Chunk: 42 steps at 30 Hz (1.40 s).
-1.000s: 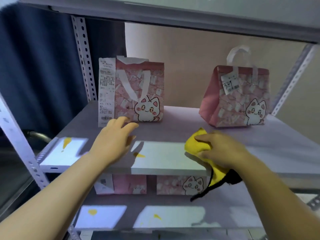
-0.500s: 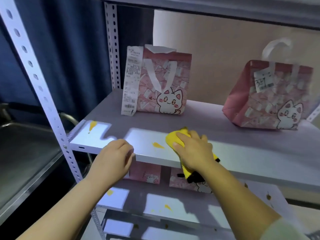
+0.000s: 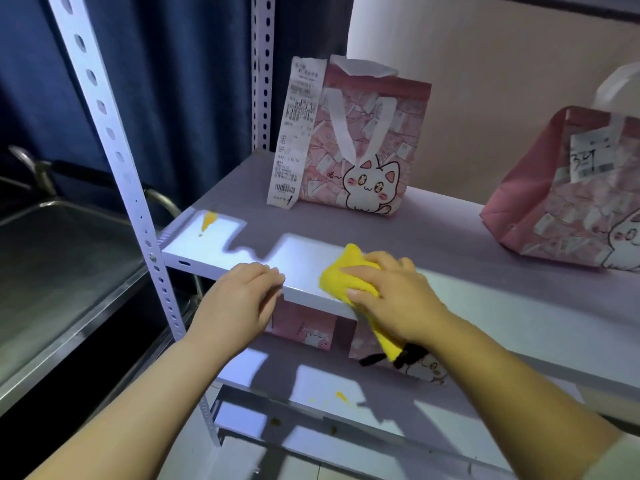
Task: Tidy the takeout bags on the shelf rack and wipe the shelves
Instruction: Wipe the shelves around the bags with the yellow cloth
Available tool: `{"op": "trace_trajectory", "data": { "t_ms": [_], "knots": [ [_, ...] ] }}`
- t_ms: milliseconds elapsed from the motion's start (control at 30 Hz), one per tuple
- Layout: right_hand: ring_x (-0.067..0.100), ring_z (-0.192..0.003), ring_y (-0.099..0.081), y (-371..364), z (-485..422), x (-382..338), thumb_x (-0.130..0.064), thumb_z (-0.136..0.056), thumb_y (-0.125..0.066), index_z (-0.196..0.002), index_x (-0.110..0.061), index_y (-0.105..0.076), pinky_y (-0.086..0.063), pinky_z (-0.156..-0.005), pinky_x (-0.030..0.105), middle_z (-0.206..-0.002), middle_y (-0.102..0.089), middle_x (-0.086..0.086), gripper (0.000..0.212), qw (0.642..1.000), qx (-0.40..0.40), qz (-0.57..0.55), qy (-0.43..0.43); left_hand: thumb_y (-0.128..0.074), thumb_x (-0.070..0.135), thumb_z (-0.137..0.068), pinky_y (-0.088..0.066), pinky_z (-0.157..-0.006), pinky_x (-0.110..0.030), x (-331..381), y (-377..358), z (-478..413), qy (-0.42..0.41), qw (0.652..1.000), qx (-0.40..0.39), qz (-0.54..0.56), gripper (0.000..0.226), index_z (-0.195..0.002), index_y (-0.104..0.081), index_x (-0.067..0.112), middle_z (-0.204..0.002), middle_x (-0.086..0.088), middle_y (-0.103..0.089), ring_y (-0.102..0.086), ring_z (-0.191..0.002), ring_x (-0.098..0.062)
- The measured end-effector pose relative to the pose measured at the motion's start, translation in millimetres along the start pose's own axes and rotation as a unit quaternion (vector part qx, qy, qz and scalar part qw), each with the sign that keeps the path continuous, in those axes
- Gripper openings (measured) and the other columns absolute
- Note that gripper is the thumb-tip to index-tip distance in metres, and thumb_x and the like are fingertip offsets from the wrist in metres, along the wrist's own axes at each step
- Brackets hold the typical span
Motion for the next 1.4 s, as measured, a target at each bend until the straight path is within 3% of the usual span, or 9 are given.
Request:
{"op": "trace_trajectory", "data": {
  "t_ms": [200, 367, 500, 700, 767, 900, 1000, 1267, 1400],
  "knots": [
    [0.035, -0.118, -0.031, 11.6, -1.0, 36.0, -0.049, -0.091, -0.038, -0.132, -0.047, -0.038, -0.033, -0.096, 0.048, -0.143, -0.030, -0.001, 0.041, 0.987, 0.008, 0.027, -0.161, -0.068, -0.003, -0.072, -0.051, -0.073, -0.040, -0.5, -1.8, 3.8, 0.009, 1.000, -0.003, 0.001, 0.023, -0.094, -0.067, 0.006, -0.088, -0.008, -0.066, -0.058, -0.082, -0.032],
    [0.035, -0.119, -0.029, -11.5, -17.7, -40.7, -0.053, -0.091, -0.037, -0.132, -0.049, -0.038, -0.029, -0.095, 0.048, -0.145, -0.027, -0.003, 0.040, 0.998, 0.016, 0.011, -0.057, -0.063, -0.002, -0.071, -0.048, -0.071, -0.045, 1.0, -6.8, 4.3, 0.009, 1.000, -0.013, -0.014, 0.022, -0.092, -0.064, 0.005, -0.086, -0.011, -0.062, -0.054, -0.079, -0.033],
    [0.030, -0.121, -0.031, -5.7, 3.6, -16.8, -0.054, -0.090, -0.041, -0.129, -0.055, -0.039, -0.029, -0.098, 0.045, -0.146, -0.029, -0.010, 0.039, 0.999, 0.017, -0.019, -0.020, -0.067, -0.005, -0.066, -0.049, -0.073, -0.046, 1.6, -9.2, 6.0, 0.011, 1.000, -0.011, -0.018, 0.032, -0.097, -0.063, 0.003, -0.090, -0.013, -0.062, -0.055, -0.084, -0.036],
    [0.035, -0.116, -0.034, 12.5, 15.7, 57.3, -0.051, -0.089, -0.041, -0.129, -0.049, -0.041, -0.032, -0.094, 0.046, -0.142, -0.031, -0.004, 0.041, 0.980, 0.032, -0.020, -0.196, -0.071, -0.003, -0.067, -0.049, -0.075, -0.044, 3.9, -11.8, 8.7, 0.028, 0.999, 0.001, -0.023, 0.035, -0.100, -0.063, 0.003, -0.094, -0.012, -0.063, -0.056, -0.088, -0.036],
    [0.036, -0.115, -0.033, 7.8, 2.9, 33.3, -0.051, -0.090, -0.037, -0.129, -0.047, -0.040, -0.032, -0.093, 0.048, -0.142, -0.030, -0.002, 0.039, 0.984, 0.035, -0.003, -0.177, -0.071, -0.003, -0.067, -0.048, -0.077, -0.043, 4.7, -13.1, 8.6, 0.036, 0.999, 0.003, -0.033, 0.037, -0.102, -0.063, 0.002, -0.096, -0.013, -0.063, -0.056, -0.089, -0.036],
    [0.035, -0.118, -0.030, -7.9, -4.2, -22.9, -0.052, -0.092, -0.036, -0.130, -0.046, -0.040, -0.030, -0.094, 0.048, -0.146, -0.026, -0.003, 0.040, 0.998, 0.030, 0.010, -0.047, -0.071, -0.002, -0.067, -0.047, -0.079, -0.042, 5.8, -15.9, 8.2, 0.057, 0.998, 0.005, -0.039, 0.037, -0.103, -0.063, 0.001, -0.097, -0.013, -0.062, -0.055, -0.091, -0.037],
    [0.030, -0.119, -0.030, -3.9, 7.5, -14.9, -0.054, -0.091, -0.038, -0.130, -0.052, -0.039, -0.029, -0.095, 0.045, -0.147, -0.027, -0.009, 0.039, 1.000, 0.012, -0.026, 0.003, -0.071, 0.002, -0.070, -0.046, -0.082, -0.041, 7.3, -17.2, 7.5, 0.061, 0.997, 0.000, -0.046, 0.037, -0.106, -0.062, 0.002, -0.100, -0.013, -0.061, -0.054, -0.094, -0.035],
    [0.030, -0.117, -0.032, -0.4, 11.5, 7.3, -0.054, -0.091, -0.037, -0.131, -0.051, -0.038, -0.032, -0.095, 0.044, -0.144, -0.030, -0.009, 0.040, 0.998, 0.033, -0.002, -0.059, -0.072, 0.010, -0.074, -0.047, -0.094, -0.040, 13.9, -7.0, 14.6, 0.015, 0.994, -0.036, -0.104, 0.048, -0.120, -0.060, 0.003, -0.121, -0.012, -0.061, -0.058, -0.111, -0.030],
    [0.031, -0.115, -0.031, -2.7, -2.5, -8.2, -0.052, -0.093, -0.035, -0.134, -0.046, -0.036, -0.033, -0.094, 0.046, -0.143, -0.029, -0.004, 0.042, 0.996, 0.040, 0.007, -0.077, -0.073, 0.011, -0.072, -0.054, -0.080, -0.038, 5.8, 10.6, 20.1, 0.003, 0.991, -0.042, -0.126, 0.039, -0.110, -0.064, 0.005, -0.110, -0.011, -0.065, -0.063, -0.096, -0.030]
  ]
}}
Point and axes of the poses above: each hand's wrist, its own z-axis away from the middle knuckle, its own y-axis out of the back of the hand, x = y × z, the point moved 6 cm from there along -z, towards the middle knuckle
